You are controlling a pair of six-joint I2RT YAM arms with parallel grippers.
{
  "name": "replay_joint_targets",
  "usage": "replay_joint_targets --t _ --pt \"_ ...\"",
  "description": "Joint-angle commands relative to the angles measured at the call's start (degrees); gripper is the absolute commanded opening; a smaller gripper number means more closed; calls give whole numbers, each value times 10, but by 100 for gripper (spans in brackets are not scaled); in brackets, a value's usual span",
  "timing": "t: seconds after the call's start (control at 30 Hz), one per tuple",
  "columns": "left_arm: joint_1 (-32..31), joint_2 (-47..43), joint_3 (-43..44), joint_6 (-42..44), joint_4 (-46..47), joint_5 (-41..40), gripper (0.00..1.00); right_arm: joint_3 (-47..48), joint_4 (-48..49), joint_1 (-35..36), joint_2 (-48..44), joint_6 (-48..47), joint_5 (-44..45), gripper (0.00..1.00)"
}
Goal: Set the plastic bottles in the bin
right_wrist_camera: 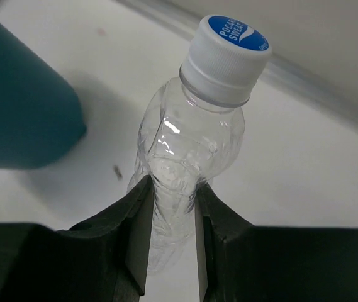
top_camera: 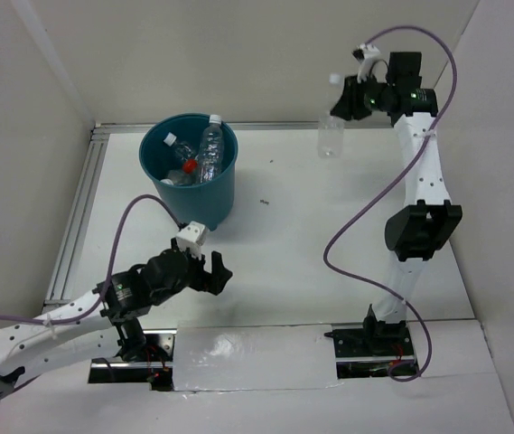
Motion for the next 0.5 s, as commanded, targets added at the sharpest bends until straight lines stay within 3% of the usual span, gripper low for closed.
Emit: replay_joint_targets --t 0.0,0.1,0.2,0.33,0.47 --pt "-7 4 -36 -57 45 3 96 105 84 52 1 -12 -121 8" --pt "-20 4 -63 -90 59 3 96 65 256 116 -33 52 -135 7" --pt "-36 -3 -77 -119 59 -14 96 55 346 191 -23 99 -128 7" --pt "-41 -15 -82 -126 53 -26 96 133 369 268 41 152 -116 7" --pt "-46 -15 -82 -132 40 -26 96 143 405 317 75 181 -101 9"
